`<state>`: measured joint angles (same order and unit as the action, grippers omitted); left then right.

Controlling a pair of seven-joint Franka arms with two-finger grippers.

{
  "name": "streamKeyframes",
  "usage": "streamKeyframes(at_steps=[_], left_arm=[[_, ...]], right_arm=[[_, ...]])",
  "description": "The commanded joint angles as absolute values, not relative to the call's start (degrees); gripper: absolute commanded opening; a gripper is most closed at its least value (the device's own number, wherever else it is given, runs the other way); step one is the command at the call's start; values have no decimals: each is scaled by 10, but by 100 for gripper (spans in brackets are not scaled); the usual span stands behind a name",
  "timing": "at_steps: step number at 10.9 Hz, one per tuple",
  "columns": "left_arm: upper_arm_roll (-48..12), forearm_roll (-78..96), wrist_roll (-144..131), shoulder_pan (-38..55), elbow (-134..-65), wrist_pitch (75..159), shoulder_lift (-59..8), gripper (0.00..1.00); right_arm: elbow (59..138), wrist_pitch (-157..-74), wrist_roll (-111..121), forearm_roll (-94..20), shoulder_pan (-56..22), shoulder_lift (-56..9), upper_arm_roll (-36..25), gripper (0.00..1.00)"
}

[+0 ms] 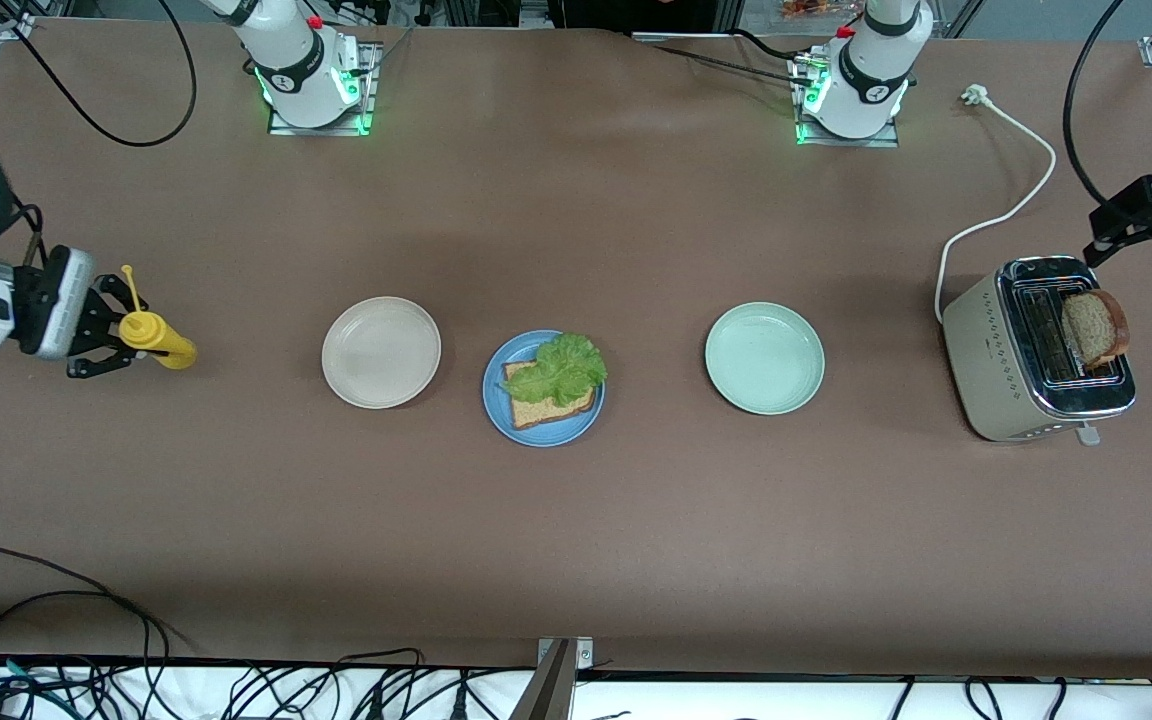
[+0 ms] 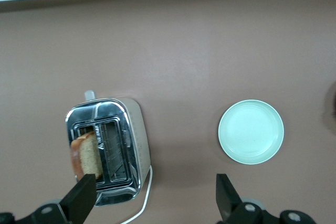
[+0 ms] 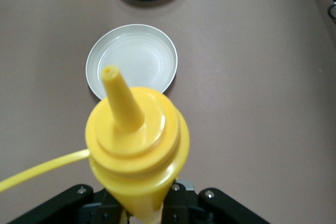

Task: Make sandwich in blue plate with both arms
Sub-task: 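Carry the mustard bottle back to its spot with the right gripper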

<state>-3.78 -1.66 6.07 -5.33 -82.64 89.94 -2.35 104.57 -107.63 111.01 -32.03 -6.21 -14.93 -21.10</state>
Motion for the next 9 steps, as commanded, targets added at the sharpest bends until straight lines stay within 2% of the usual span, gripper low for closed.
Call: streamKeyframes(at_steps=[1, 6, 9], left_arm=[[-36, -46, 66, -56, -847, 902, 5, 100], [3, -62, 100, -62, -863, 903, 2, 100], [26, -61, 147, -77, -913, 974, -14, 100]], right_arm=[[1062, -1064, 1226, -409, 7, -184, -201, 18], [1062, -1050, 1376, -538, 57, -310, -203, 18], [1097, -1056, 1382, -540, 60, -325, -207, 19]])
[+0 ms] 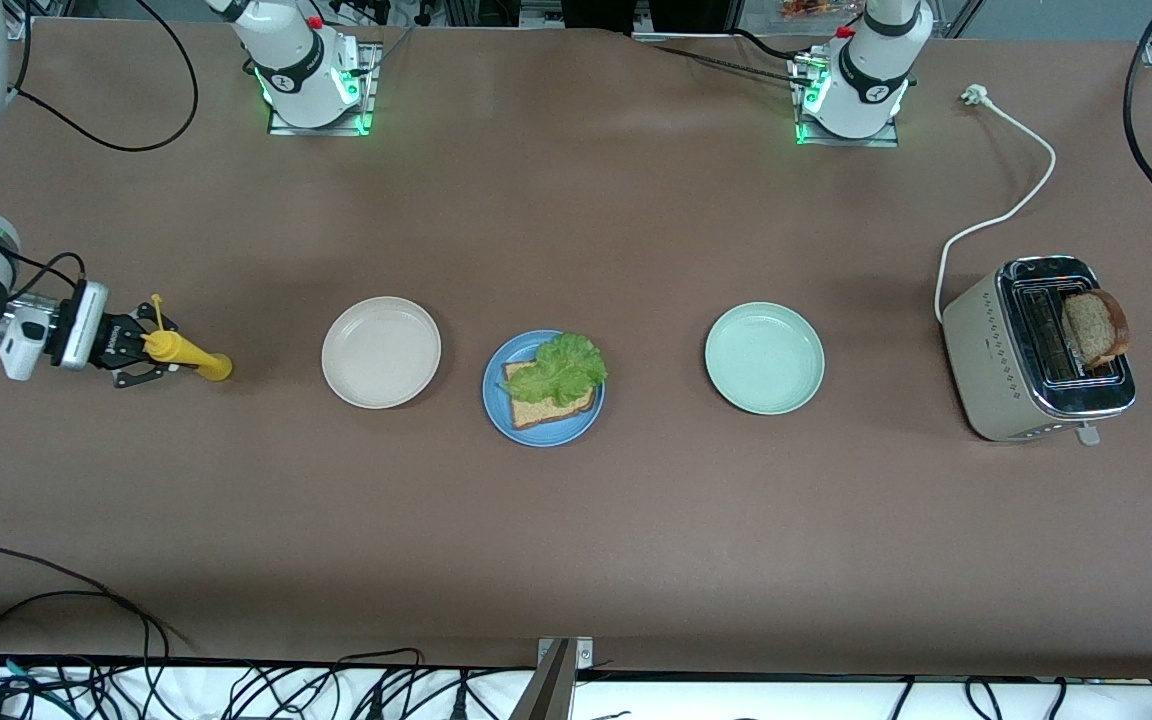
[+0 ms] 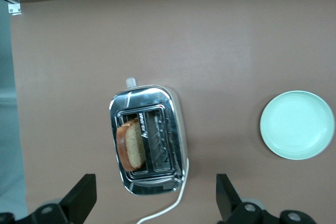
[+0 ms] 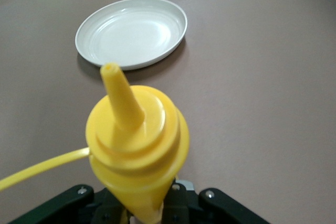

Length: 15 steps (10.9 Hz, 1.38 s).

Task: Make sandwich in blue plate with both arms
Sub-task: 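Set down the mustard with the right gripper while the left gripper reaches the toaster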

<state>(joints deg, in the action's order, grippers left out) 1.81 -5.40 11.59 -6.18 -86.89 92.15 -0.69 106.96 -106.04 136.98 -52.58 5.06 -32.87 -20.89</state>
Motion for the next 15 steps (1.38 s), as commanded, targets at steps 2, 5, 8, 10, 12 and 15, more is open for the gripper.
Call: streamKeyframes(at_steps=[2, 5, 8, 10, 12, 15], left_arm=[[30, -62, 149, -90, -971, 1049, -24, 100], [37, -68, 149, -104, -1002, 1110, -56, 100], [37, -69, 204, -132, -1005, 1120, -100, 100], [37, -69, 215, -148, -1005, 1121, -126, 99], [37, -69, 224, -163, -1008, 1119, -152, 99], [37, -69, 222, -165, -1029, 1115, -160, 98]], right_arm=[[1118, -1058, 1381, -539, 58, -323, -207, 19], [1118, -1070, 1375, -537, 51, -314, -205, 19], [1120, -1090, 1377, -535, 36, -308, -197, 19], [1121, -1100, 1379, -534, 35, -302, -190, 20], [1128, -1100, 1379, -533, 33, -304, -190, 20], [1130, -1099, 1376, -533, 31, -301, -190, 62]])
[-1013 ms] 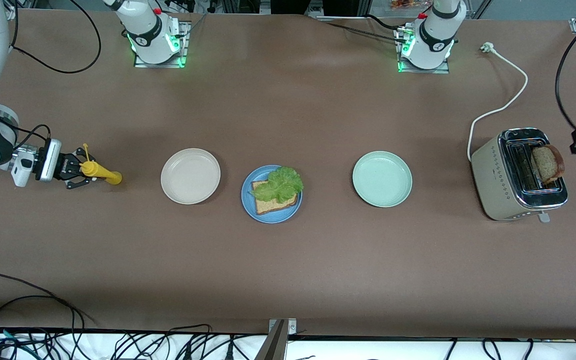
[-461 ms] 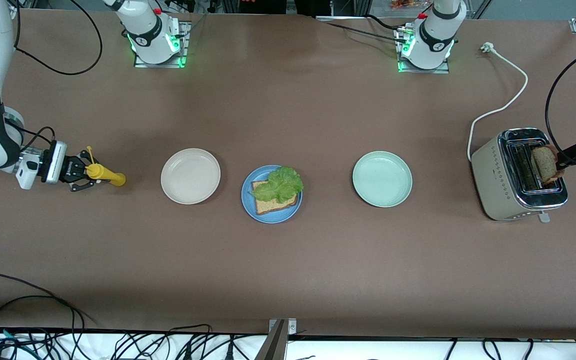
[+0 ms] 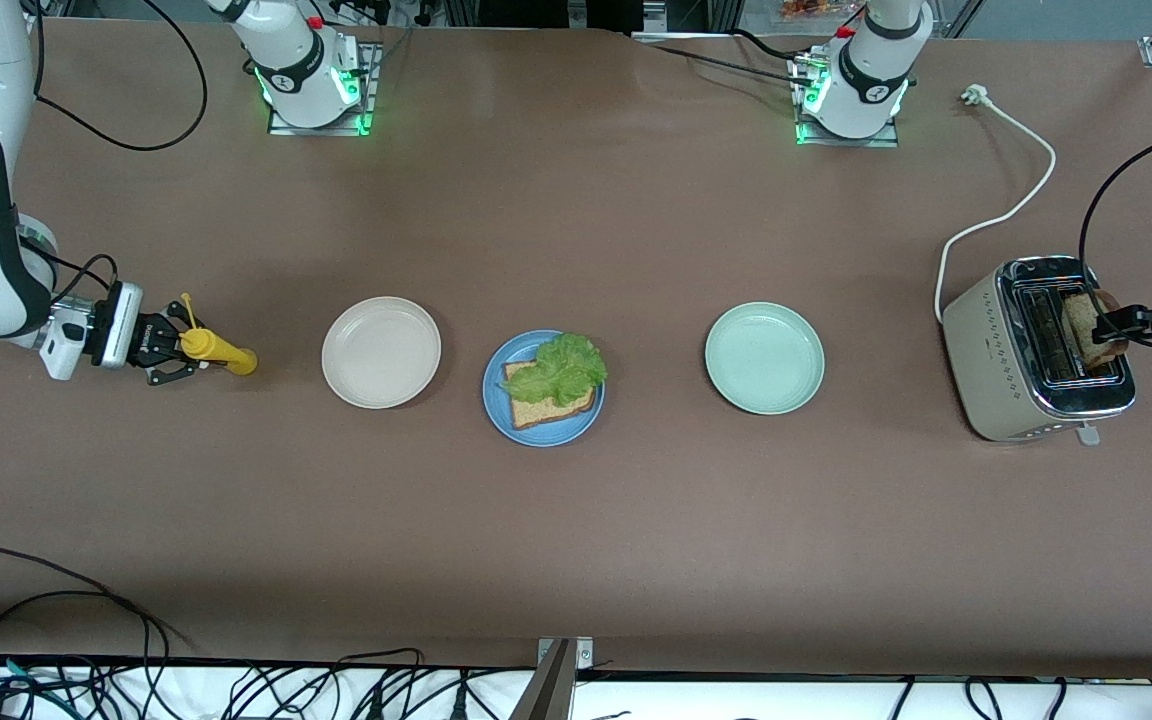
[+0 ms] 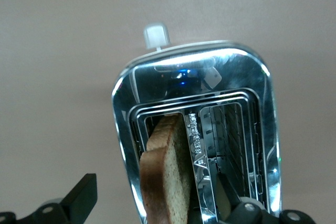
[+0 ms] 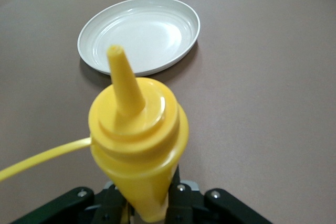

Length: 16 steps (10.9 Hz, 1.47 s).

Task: Make sandwich in blue plate with both arms
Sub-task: 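Set down the mustard with the right gripper while the left gripper reaches the toaster, then close the left gripper on the toaster bread while the right gripper withdraws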

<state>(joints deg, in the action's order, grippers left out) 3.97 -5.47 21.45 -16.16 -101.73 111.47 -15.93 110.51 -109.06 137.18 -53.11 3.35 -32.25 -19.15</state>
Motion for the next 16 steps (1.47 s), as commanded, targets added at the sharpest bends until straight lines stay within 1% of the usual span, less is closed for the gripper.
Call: streamKeyframes(at_steps=[1, 5, 6, 7, 8, 10, 11, 12, 13, 15, 16], left_arm=[[36, -69, 221, -164, -1034, 1109, -160, 96], [37, -69, 220, -165, -1056, 1096, -159, 96], [37, -69, 223, -165, -1056, 1090, -159, 88], [37, -69, 222, -165, -1054, 1089, -157, 77], [37, -69, 220, -165, -1050, 1083, -156, 70], [39, -69, 221, -165, -1048, 1070, -151, 69], [39, -69, 229, -165, -1042, 1057, -149, 63], [40, -69, 251, -165, -1040, 1048, -147, 54], [43, -69, 261, -165, -1039, 1047, -140, 48], [44, -69, 262, -165, -1040, 1037, -138, 32], [46, -69, 263, -165, -1041, 1037, -139, 31]], right_arm=[[1129, -1099, 1375, -533, 31, -298, -190, 100], [1129, -1092, 1371, -499, 33, -258, -200, 100], [1129, -1092, 1371, -488, 33, -255, -211, 100], [1129, -1092, 1371, -476, 35, -243, -226, 100], [1125, -1092, 1363, -452, 35, -223, -243, 100], [1123, -1092, 1256, -384, 36, -182, -271, 100], [1122, -1092, 1206, -357, 35, -167, -278, 100], [1121, -1092, 1151, -334, 34, -153, -279, 100], [1121, -1092, 1083, -314, 33, -135, -279, 100], [1109, -1080, 980, -266, 29, -120, -279, 100], [1108, -1078, 909, -237, 22, -106, -279, 100]])
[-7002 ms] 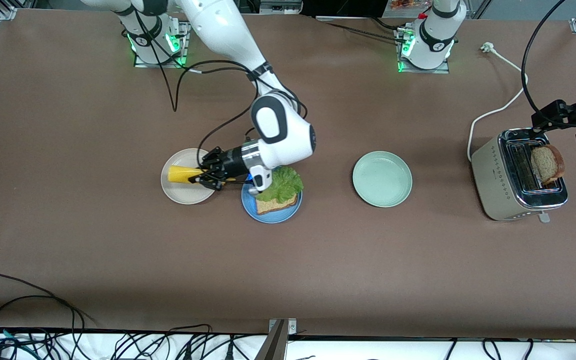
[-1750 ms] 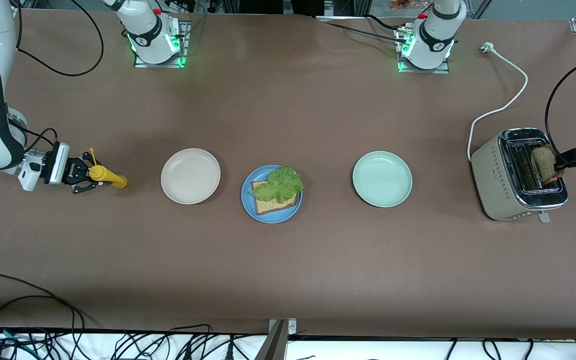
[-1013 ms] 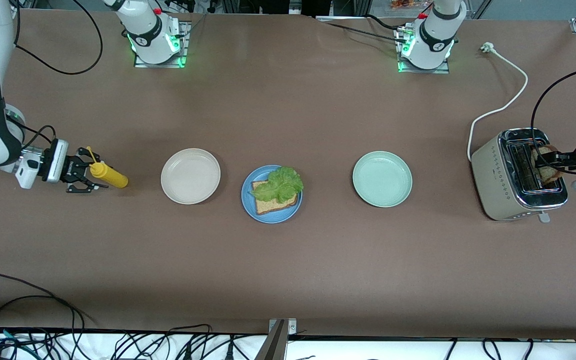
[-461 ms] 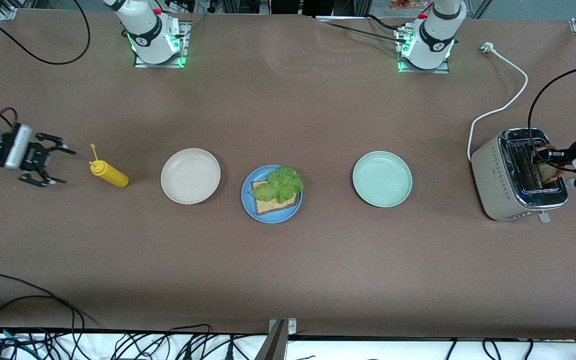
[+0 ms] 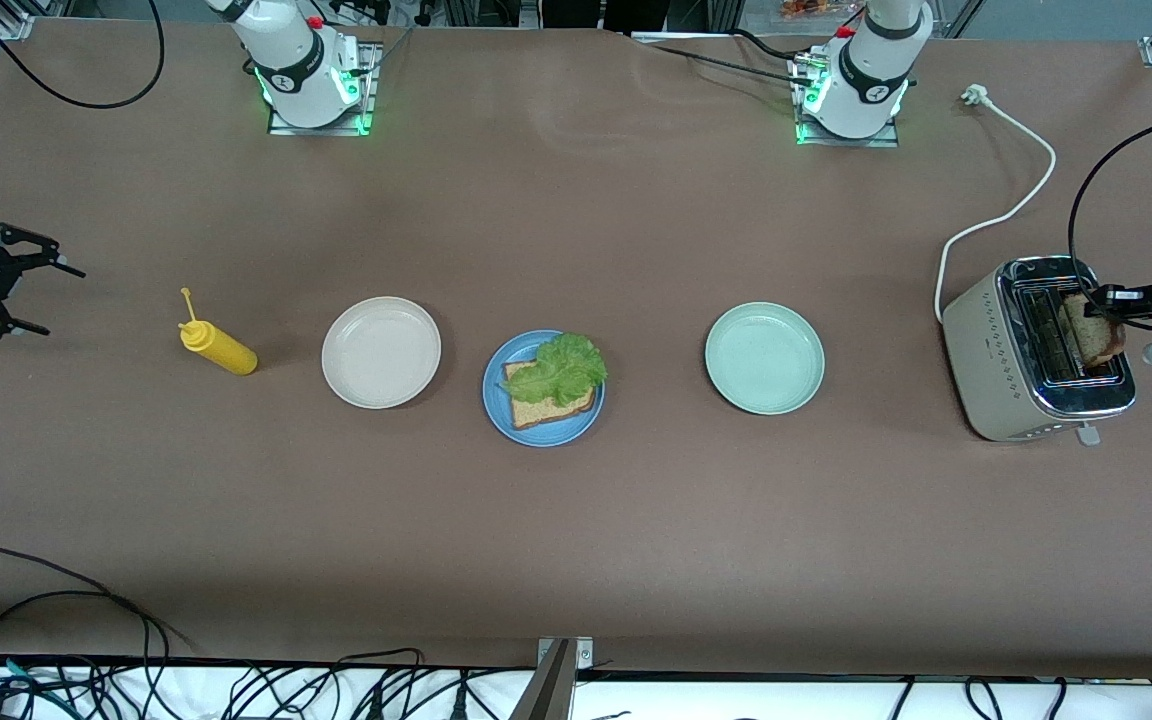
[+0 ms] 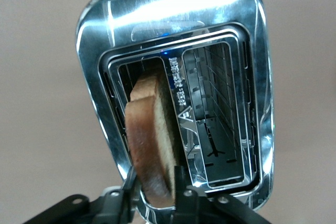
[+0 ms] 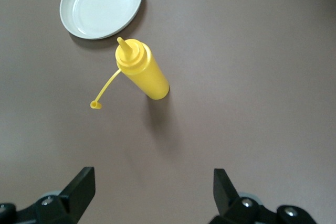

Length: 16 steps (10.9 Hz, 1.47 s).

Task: Make sandwich in blue plate with both arms
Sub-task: 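Close the left gripper on the toaster bread while the right gripper withdraws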

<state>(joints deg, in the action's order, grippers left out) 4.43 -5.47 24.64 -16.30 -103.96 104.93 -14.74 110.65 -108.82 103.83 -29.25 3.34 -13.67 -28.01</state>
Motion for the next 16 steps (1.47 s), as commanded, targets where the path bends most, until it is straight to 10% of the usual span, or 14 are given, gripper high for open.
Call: streamKeyframes(at_steps=[1, 5, 7, 16], left_arm=[[47, -69, 264, -165, -1041, 1037, -140, 33], [47, -69, 258, -164, -1045, 1037, -143, 38], [47, -69, 256, -164, -1043, 1037, -143, 2], [45, -69, 256, -145, -1012, 1011, -117, 0]], right_arm=[[1108, -1077, 821, -188, 17, -88, -273, 100], [1086, -1045, 563, -42, 9, -38, -199, 100], [1075, -1006, 445, 1, 8, -21, -160, 100], [994, -977, -25, 33, 6, -19, -23, 100]])
